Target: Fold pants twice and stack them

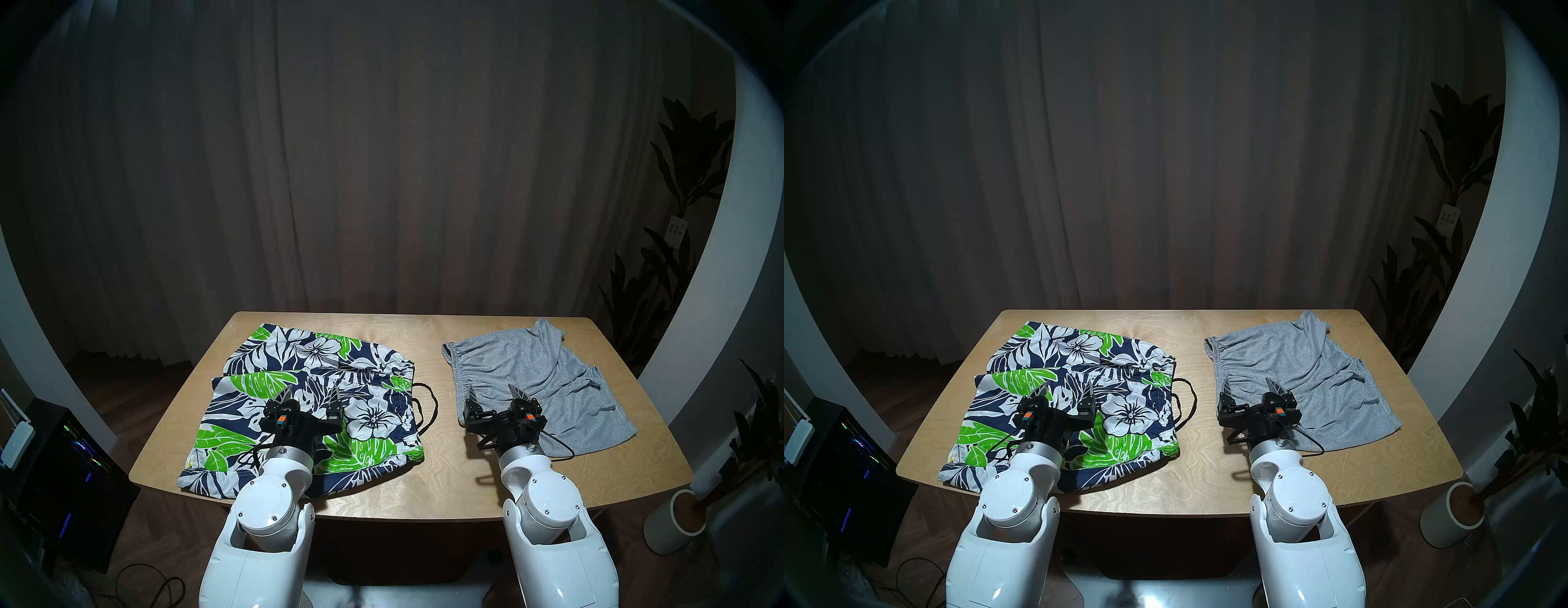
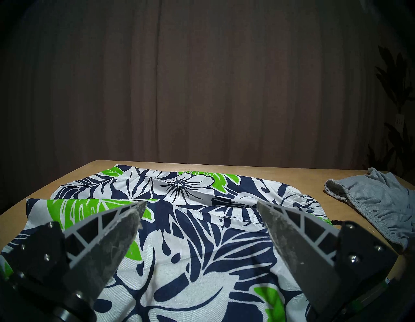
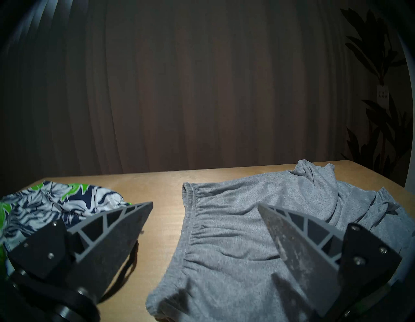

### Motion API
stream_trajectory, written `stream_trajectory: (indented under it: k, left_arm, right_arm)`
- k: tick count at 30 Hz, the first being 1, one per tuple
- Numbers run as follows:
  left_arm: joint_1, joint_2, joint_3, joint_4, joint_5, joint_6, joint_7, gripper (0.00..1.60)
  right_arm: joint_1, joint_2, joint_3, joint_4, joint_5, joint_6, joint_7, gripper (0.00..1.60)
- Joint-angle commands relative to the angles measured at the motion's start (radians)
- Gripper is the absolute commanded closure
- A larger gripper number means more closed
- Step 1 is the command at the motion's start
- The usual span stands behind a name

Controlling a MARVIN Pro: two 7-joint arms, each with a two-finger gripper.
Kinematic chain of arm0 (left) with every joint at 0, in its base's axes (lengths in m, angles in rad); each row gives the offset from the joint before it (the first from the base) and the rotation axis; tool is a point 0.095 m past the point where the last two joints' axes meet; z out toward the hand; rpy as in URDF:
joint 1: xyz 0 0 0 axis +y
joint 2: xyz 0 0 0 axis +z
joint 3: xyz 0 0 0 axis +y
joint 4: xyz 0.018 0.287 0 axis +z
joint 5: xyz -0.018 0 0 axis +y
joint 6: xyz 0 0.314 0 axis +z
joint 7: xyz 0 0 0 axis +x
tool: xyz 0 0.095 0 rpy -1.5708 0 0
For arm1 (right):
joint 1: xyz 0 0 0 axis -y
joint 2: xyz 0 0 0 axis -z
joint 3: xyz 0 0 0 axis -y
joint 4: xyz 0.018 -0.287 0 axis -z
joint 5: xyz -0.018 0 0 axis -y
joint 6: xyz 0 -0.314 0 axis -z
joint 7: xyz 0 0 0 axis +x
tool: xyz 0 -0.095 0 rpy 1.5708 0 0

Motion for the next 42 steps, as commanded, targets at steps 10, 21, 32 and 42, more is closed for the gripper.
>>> stream_trajectory:
  k: [10,21,32,42]
  left_arm:
    - [0.016,-0.038,-0.074,-0.135,-0.298,0.001,-0.036,0.0]
    - [0.041,-0.054,-0.114,-0.171,-0.492,0.031,-0.058,0.0]
    - [0.062,-0.055,-0.105,-0.229,-0.687,0.149,-0.117,0.0]
    - [0.065,-0.051,-0.121,-0.255,-0.89,0.347,-0.135,0.0]
  right_arm:
    - [0.029,-0.025,0.015,-0.183,0.385,0.178,-0.025,0.0]
    - [0.025,-0.037,0.05,-0.213,0.647,0.353,-0.096,0.0]
    - [0.022,-0.057,0.125,-0.287,0.916,0.519,-0.208,0.0]
    - [0.005,-0.074,0.19,-0.355,1.115,0.639,-0.376,0.0]
